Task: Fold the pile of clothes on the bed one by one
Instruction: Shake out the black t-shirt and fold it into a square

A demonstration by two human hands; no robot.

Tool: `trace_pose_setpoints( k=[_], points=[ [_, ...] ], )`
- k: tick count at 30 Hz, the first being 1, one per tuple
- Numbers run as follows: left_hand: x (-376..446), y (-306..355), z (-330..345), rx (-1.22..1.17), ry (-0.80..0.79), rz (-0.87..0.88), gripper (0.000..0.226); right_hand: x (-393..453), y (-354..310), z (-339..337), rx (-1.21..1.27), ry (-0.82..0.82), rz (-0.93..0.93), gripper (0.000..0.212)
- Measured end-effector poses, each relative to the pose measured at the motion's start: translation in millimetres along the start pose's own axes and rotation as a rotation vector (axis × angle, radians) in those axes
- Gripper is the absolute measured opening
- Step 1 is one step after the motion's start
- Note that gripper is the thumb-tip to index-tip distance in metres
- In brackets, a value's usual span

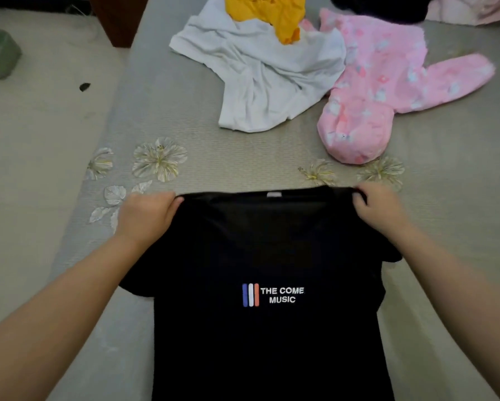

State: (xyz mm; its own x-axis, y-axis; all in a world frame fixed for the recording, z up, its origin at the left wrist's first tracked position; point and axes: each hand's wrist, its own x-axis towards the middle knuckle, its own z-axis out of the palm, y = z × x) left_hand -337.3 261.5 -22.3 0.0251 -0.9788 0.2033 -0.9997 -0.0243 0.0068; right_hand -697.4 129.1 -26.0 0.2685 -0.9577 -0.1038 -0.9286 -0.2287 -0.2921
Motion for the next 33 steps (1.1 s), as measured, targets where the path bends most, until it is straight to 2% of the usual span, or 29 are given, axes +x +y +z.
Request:
trace_pose_setpoints(
  k=[3, 6, 8, 11, 14, 17, 20, 23, 28, 31, 33],
  points=[
    [54, -10, 64, -0.041, -0.068, -0.247, 0.029, 61, -15, 38, -0.132, 0.161, 0.099, 0.031],
    [54, -2, 127, -0.088, -0.177, -0.360, 0.045, 77, -30, 97, -0.236, 0.088, 0.146, 0.046],
    [26, 5, 155, -0.119, -0.243, -0.373, 0.053, 61, -38, 139, -0.247, -0.005, 0.089, 0.052],
    [-22, -5, 173, -0.152, -0.283, -0.480, 0.054, 28, -52, 178, -0.240, -0.110, 0.012, 0.054],
    [-50, -28, 171, -0.218, -0.227, -0.632, 0.052, 11, -77, 197, -0.237, -0.044, -0.125, 0.053],
    [-58, -49, 166, -0.297, -0.130, -0.893, 0.053, 8, -122, 210, -0.223, 0.022, -0.256, 0.048],
    [-52, -68, 166, -0.329, -0.164, -1.108, 0.054, 12, -176, 226, -0.126, -0.016, -0.363, 0.048],
    [-50, -83, 167, -0.379, -0.181, -1.074, 0.035, 15, -206, 244, -0.087, -0.081, -0.426, 0.047],
    [-42, -119, 150, -0.756, 0.057, -1.159, 0.010, 21, -212, 257, -0.162, -0.145, -0.400, 0.052],
    [-38, -132, 148, -0.562, 0.016, -1.077, 0.027, 22, -212, 260, -0.171, -0.138, -0.378, 0.058],
    [-38, -130, 153, -0.537, -0.015, -1.083, 0.038, 21, -212, 260, -0.174, -0.123, -0.370, 0.059]
  ],
)
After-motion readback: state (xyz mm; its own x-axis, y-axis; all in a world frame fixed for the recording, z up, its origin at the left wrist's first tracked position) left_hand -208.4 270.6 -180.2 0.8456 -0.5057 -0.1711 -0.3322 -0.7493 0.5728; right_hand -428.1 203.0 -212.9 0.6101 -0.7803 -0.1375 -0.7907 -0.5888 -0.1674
